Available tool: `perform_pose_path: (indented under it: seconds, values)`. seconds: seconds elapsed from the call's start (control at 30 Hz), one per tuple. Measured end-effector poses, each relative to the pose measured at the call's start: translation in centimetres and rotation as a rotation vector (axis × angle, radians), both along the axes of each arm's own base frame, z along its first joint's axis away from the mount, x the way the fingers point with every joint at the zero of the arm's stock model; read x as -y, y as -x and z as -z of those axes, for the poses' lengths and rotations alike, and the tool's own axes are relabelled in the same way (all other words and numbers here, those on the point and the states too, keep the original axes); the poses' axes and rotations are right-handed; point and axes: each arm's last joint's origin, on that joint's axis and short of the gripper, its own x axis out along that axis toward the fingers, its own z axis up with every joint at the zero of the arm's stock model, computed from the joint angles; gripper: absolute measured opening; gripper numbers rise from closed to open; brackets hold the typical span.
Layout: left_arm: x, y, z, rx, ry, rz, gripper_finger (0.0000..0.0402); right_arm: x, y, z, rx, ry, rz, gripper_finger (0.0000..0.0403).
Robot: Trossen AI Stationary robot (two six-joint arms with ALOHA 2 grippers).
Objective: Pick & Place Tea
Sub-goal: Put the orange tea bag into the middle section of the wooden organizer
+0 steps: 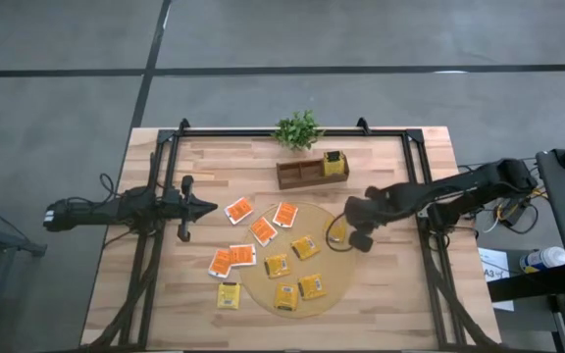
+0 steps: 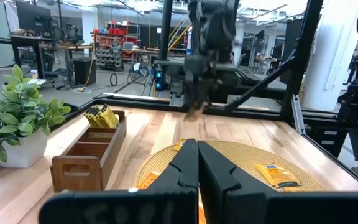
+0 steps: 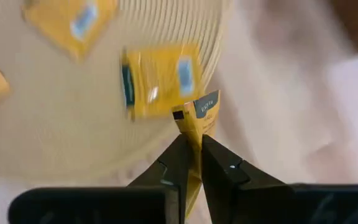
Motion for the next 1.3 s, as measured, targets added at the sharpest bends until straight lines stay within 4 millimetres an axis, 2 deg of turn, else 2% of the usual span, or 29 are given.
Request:
perform_pose_path:
  seconds: [0.5,0.63,0.83,1.07,1.2,1.3]
  values:
    - [0.0,0.0,0.0,0.0,0.0,0.0,0.0,3.4,-2.4,-11.1,0.393,0.112,0.0,0.0013]
    - [0.0,0.0,0.0,0.0,0.0,0.0,0.0,4.8,-3.0,-12.6,0.464,0.136,0.028,0.0013]
    - [0.0,0.0,0.0,0.0,0.0,0.0,0.0,7.1,-4.7,-12.6,0.551,0.131,0.015,0.0013]
    - [0.0,0.0,0.0,0.0,0.0,0.0,0.0,10.4,-7.3,-10.7,0.688,0.051,-0.091,0.0013]
    - [0.0,0.0,0.0,0.0,0.0,0.0,0.0,12.6,-7.6,-8.8,0.686,0.034,-0.111,0.0013]
    - [0.0,0.0,0.0,0.0,0.0,0.0,0.0,14.2,-7.1,-7.4,0.684,0.051,-0.081,0.0013]
